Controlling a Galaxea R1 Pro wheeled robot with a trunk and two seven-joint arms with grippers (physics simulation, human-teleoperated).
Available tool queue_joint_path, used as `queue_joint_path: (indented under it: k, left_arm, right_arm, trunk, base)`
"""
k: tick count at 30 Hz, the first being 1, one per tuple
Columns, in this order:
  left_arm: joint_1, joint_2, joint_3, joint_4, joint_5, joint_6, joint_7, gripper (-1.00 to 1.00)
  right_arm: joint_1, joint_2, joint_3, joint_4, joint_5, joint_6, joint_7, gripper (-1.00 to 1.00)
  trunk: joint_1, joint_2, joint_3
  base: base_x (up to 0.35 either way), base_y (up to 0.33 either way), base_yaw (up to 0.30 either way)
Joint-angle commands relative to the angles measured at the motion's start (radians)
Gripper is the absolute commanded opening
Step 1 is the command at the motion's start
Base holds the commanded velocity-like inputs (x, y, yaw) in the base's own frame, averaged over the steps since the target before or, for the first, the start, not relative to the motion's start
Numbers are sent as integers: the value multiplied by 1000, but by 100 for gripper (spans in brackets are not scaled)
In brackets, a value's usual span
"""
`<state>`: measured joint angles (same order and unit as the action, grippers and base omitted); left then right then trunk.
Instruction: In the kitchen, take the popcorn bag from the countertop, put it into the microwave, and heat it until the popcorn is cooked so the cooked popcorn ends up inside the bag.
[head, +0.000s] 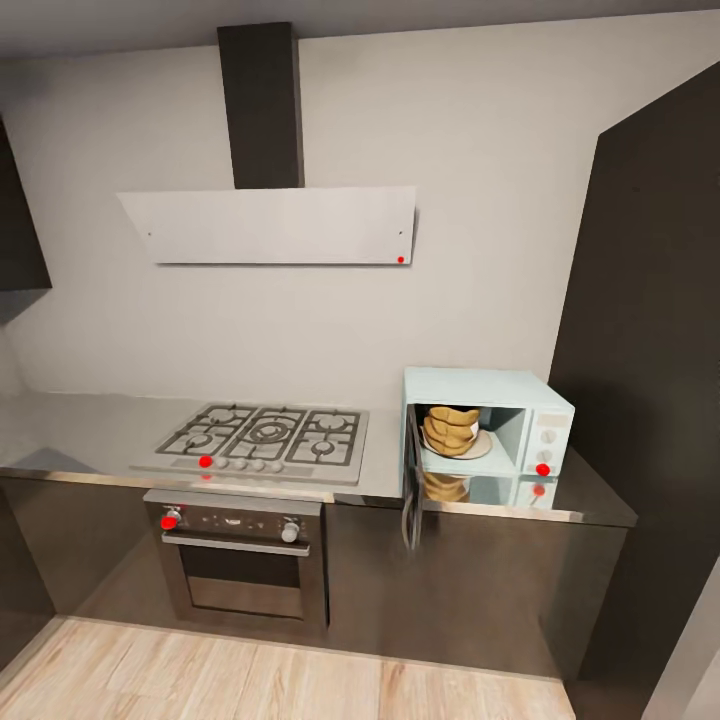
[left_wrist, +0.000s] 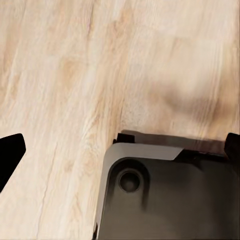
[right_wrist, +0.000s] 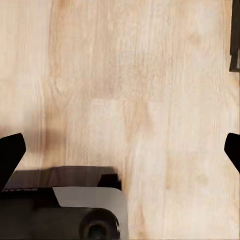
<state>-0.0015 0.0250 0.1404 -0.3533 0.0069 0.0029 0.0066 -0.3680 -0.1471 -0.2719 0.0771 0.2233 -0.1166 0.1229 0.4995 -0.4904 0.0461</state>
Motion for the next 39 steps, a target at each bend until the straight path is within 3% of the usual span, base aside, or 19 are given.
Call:
queue_joint_path:
  k: [1,4,6,11,17,19,23,27,31,34,39]
  left_arm:
    - [0,0,2,-32,1,0,1,100]
    - [0,-1,3,-122,1,4,1,100]
    - [-1,-3,4,-225,1,7,2,100]
    - [-2,-14,3,-462,1,14,3,100]
    - [-50,-15,2,-603,1,19,6,100]
    - [-112,-16,2,-620,2,58,27,100]
    - [-249,-17,2,-633,1,218,56,100]
    - [-346,-17,2,-635,1,237,57,100]
    - [-392,-30,-1,-651,0,246,54,100]
    - [-402,-45,-2,-687,0,249,49,100]
    - [-403,-47,-2,-694,0,243,48,100]
  right_arm:
    - [25,7,-9,4,8,11,1,100]
    - [84,32,-9,4,9,24,0,100]
    - [112,54,-8,4,11,26,0,100]
    - [119,59,-6,4,11,25,1,100]
    - [119,61,-6,4,14,26,1,100]
    - [119,61,-6,4,14,25,1,100]
    - [119,62,-6,4,14,25,2,100]
    - [119,62,-6,4,14,25,2,100]
    - [119,63,-6,4,14,25,2,100]
    - [119,62,-6,4,14,25,2,100]
    - [119,63,-6,4,14,23,1,100]
  trunk:
    - [0,-1,0]
    - [0,-1,0]
    - [0,-1,0]
    - [0,-1,0]
    - [0,-1,0]
    - [0,-1,0]
    - [0,-1,0]
    - [0,-1,0]
    - [0,-1,0]
    - [0,-1,0]
    - [0,-1,0]
  base:
    - [0,0,0]
    - [0,0,0]
    - [0,0,0]
    - [0,0,0]
    - [0,0,0]
    - [0,0,0]
    - [0,0,0]
    - [38,-4,0]
    - [192,-113,0]
    - [279,-150,-2]
    - [246,-45,-182]
